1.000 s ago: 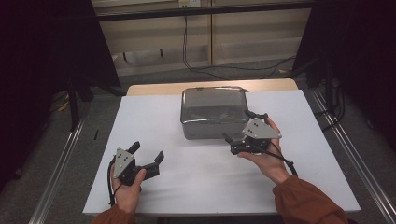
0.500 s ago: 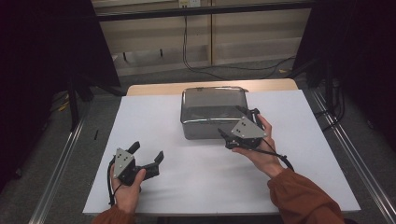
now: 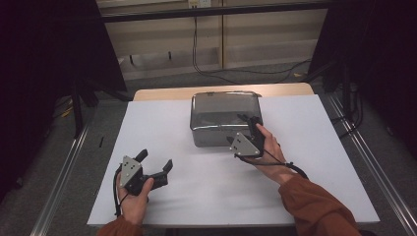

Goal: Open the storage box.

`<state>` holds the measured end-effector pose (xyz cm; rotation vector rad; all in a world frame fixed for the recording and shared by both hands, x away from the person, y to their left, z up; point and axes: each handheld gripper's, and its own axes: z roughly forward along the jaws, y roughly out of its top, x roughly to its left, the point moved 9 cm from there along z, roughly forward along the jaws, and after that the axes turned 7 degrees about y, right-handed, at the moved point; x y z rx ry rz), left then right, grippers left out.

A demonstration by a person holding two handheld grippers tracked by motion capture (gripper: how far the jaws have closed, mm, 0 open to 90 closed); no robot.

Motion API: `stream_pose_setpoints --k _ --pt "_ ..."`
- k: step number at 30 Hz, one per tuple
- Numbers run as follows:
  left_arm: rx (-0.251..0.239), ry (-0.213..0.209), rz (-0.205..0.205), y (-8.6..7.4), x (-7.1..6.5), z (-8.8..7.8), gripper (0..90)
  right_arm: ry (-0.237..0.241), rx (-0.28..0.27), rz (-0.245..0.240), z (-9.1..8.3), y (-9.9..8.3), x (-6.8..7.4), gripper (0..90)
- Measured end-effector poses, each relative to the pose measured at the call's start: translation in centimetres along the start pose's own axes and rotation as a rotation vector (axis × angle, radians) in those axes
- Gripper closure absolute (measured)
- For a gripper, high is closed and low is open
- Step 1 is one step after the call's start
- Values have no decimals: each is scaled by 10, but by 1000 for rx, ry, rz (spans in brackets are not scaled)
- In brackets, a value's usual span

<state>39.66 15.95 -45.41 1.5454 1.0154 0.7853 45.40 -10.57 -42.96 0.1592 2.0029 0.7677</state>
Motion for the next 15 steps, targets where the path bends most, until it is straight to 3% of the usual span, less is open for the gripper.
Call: stream_pose_setpoints --k 3,7,15 --pt "-1 1 3 0 0 0 37 0 11 -28 1 -1 0 215" --pt "2 4 4 0 1 0 37 -34 58 -158 5 -1 4 296" --pt "-6 -1 0 1 0 0 36 -39 88 -240 9 -2 12 430"
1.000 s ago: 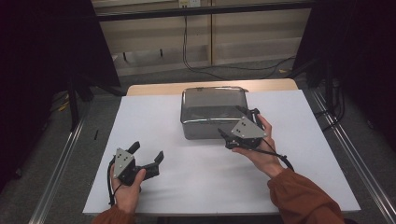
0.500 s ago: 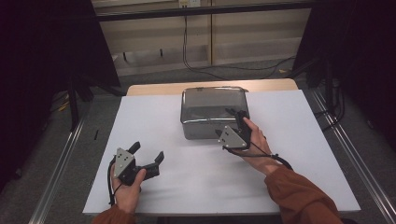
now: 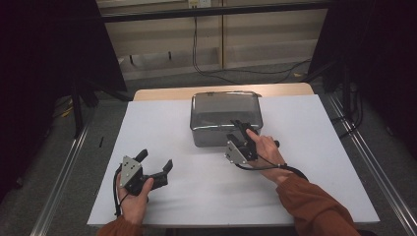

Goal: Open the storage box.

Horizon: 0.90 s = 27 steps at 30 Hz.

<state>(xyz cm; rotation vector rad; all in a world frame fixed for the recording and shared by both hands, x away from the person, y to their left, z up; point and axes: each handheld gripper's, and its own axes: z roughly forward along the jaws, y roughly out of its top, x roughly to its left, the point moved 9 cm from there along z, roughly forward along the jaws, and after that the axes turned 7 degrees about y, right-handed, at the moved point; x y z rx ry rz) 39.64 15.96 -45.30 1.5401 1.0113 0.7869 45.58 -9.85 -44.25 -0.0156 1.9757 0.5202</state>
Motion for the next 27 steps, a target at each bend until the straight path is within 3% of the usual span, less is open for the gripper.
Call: stream_pose_setpoints --k 8,12,20,27 --pt "7 -2 4 -1 0 0 36 36 7 -35 0 -5 7 574" --pt "8 0 6 -1 -1 1 36 37 16 -73 0 -4 9 611" --pt "8 -14 21 -1 -3 1 35 25 17 -100 -2 1 8 740" --pt "21 -22 25 -3 -4 1 35 20 22 -111 -3 2 8 755"
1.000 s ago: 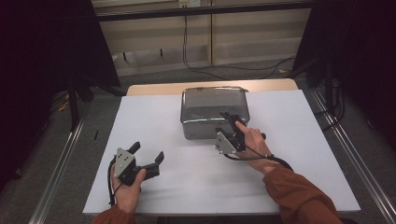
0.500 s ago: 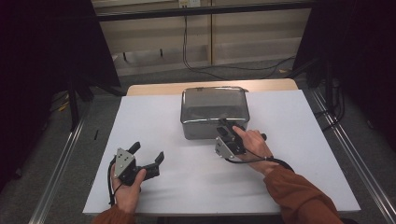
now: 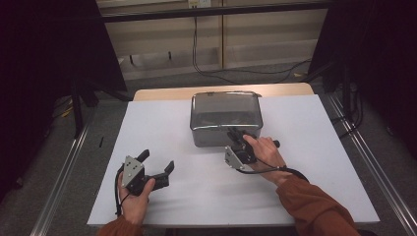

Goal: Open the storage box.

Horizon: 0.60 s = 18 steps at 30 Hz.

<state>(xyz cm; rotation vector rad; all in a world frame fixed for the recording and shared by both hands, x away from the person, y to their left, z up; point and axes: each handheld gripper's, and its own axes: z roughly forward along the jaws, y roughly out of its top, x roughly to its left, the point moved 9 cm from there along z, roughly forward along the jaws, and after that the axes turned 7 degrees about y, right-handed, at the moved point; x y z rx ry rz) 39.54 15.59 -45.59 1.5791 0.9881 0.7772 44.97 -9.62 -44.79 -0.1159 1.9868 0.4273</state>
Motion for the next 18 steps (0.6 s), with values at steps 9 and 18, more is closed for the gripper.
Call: stream_pose_setpoints --k 9,18 --pt "15 -23 -1 -2 -4 3 35 4 -9 21 0 1 -2 757" --pt "28 -41 -20 -3 -8 5 47 3 -13 20 0 1 -3 758"
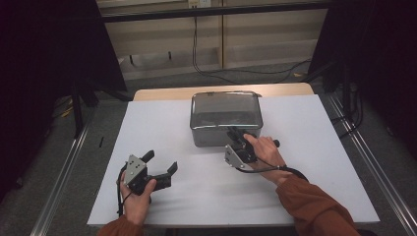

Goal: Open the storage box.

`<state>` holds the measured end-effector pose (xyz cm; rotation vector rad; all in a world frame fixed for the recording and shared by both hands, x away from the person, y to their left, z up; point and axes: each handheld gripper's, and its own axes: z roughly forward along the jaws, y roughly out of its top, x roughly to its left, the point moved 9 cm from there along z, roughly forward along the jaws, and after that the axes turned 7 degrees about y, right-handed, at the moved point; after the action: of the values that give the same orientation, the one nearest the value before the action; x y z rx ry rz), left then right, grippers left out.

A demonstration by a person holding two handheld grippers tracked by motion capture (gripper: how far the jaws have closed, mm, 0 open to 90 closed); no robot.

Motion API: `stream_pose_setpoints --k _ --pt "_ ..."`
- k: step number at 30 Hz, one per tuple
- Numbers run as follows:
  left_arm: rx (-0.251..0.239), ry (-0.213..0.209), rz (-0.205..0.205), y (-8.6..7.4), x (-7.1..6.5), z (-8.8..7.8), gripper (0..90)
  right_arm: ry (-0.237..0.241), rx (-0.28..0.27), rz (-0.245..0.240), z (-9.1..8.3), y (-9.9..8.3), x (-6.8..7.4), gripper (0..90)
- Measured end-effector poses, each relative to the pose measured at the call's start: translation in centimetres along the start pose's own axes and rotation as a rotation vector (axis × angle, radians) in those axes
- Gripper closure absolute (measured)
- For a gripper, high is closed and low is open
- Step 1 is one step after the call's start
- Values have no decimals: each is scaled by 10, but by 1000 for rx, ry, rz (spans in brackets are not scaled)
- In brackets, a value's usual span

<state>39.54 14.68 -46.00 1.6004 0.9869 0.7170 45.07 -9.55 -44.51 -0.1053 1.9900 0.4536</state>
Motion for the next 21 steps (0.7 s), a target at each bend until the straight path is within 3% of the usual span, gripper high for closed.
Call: stream_pose_setpoints --k 9,13,19,21 --pt "-9 -32 -26 5 -3 3 57 0 -3 5 0 0 -1 758" --pt "-14 -73 -7 9 -9 5 48 -4 -8 5 0 0 -2 758" --pt "-15 -79 -6 17 -11 13 37 -4 -9 5 -1 0 -2 761" --pt "-24 -97 33 22 -11 18 34 -6 -12 6 -1 1 -3 761"
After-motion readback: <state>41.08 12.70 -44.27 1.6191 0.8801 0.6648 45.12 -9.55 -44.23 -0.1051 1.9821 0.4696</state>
